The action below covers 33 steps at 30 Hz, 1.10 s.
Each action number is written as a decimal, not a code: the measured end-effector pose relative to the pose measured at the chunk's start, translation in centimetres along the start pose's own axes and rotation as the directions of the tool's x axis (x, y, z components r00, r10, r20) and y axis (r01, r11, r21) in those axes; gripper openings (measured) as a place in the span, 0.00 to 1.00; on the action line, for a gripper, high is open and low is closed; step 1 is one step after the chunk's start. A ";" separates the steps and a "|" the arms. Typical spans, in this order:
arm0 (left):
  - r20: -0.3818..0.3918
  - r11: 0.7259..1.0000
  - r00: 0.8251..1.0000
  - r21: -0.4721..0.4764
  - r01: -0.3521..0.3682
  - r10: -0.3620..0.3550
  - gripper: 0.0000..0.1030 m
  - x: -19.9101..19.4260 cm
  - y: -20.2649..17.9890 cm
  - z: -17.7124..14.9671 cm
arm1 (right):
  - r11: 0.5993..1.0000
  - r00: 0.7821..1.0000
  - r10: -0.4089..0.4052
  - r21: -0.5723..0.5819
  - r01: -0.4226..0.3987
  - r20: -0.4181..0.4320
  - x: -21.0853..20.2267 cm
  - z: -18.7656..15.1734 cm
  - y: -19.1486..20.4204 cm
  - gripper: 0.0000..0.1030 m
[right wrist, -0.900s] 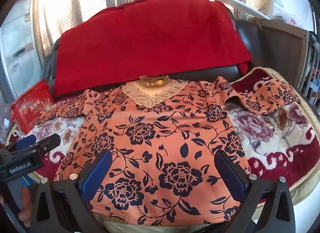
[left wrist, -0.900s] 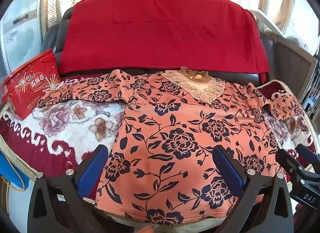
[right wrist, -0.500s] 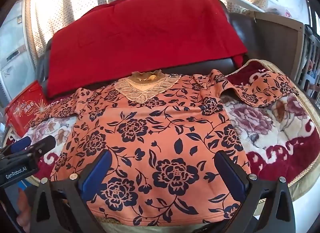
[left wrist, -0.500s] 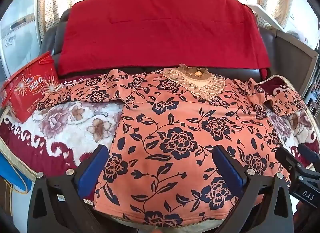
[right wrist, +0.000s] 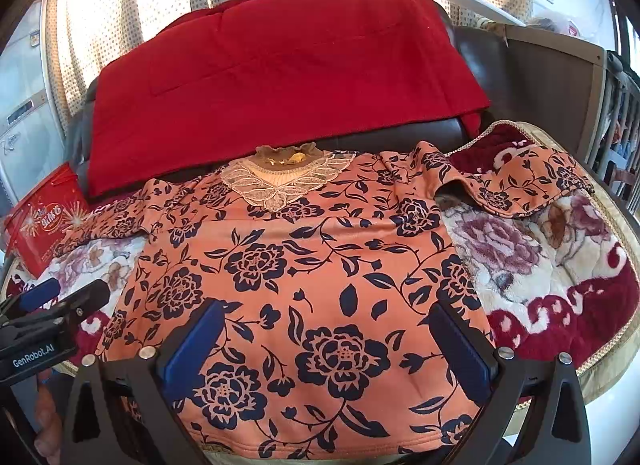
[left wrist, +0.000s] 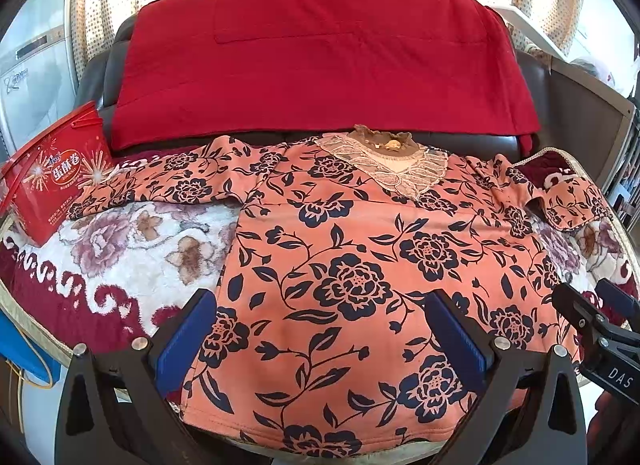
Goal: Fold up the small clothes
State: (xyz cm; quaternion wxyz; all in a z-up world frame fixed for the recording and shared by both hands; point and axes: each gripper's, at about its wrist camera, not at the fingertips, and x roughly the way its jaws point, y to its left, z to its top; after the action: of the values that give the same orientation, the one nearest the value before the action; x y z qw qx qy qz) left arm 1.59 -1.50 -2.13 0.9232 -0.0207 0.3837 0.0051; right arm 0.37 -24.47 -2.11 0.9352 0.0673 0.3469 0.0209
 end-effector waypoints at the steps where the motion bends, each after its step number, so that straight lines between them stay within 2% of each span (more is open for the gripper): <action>1: 0.000 1.000 1.000 0.000 0.000 0.000 1.00 0.0 0.0 0.0 | 1.000 1.000 -0.001 -0.001 0.001 0.000 0.0 0.1 0.0 1.00; 33: -0.005 1.000 1.000 -0.002 0.009 -0.009 1.00 0.1 -0.2 0.1 | 0.999 1.000 -0.026 -0.019 0.026 -0.009 0.5 0.8 0.2 1.00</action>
State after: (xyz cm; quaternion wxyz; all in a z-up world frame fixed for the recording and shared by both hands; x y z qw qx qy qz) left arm 1.79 -1.71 -2.12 0.9223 -0.0234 0.3858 0.0013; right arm 1.27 -24.29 -1.85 0.9343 0.0538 0.3521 0.0124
